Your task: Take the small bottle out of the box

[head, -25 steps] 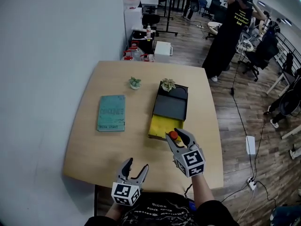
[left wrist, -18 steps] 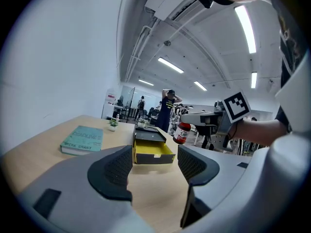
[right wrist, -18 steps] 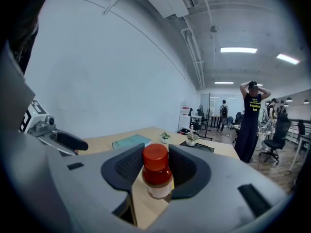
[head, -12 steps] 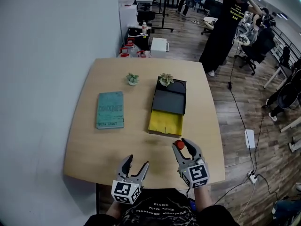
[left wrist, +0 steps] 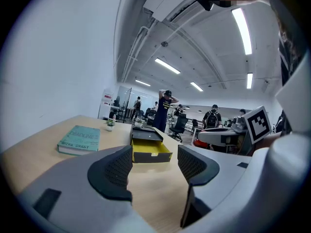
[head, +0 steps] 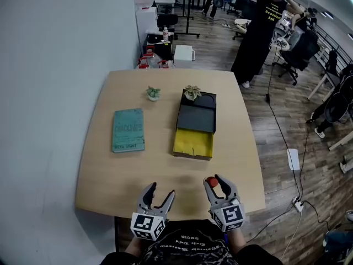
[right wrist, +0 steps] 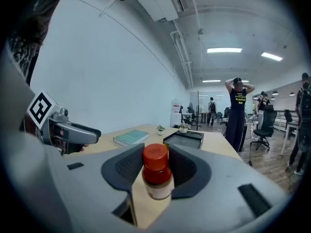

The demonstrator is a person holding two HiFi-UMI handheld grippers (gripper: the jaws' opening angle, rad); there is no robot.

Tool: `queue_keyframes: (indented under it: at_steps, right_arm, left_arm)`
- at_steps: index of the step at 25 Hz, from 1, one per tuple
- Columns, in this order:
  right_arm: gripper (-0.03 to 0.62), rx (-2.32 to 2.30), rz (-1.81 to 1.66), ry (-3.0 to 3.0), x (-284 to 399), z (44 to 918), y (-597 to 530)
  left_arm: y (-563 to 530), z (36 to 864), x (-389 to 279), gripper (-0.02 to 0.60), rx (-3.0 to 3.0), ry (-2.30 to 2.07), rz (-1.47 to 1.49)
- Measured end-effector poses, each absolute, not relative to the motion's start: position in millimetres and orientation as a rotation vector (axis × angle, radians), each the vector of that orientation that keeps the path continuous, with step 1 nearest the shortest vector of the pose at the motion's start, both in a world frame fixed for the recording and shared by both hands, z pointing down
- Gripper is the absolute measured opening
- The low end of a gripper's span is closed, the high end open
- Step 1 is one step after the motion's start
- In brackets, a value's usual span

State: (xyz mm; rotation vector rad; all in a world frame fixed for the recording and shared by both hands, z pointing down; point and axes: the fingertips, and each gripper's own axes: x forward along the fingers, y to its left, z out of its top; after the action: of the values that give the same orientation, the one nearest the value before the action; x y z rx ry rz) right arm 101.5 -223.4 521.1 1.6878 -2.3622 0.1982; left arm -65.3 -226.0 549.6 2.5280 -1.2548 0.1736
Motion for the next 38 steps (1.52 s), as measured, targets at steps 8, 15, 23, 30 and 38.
queue_keyframes:
  at_steps: [8,15,23,30,38]
  right_arm:
    - [0.158,1.67,0.19,-2.386,87,523,-219]
    - [0.158,1.666,0.202,-2.412,78,522,-216]
    - [0.158,1.674,0.194,-2.414,71,526,-211]
    - [0.158,1.687,0.195,-2.405,66,525,-206]
    - [0.158,1.678,0.197,-2.396,61,531,-201]
  left_arm:
    - [-221,550,-59,0.299,2.57,-1.187,0.208]
    - [-218,543,-64,0.099,2.598,-1.235,0.209]
    - [-215,547,-69,0.003,2.576,-1.206,0.181]
    - [-210,543,-68,0.003,2.606,-1.159,0.161]
    - [-214,558,-82,0.003,2.515,-1.179,0.15]
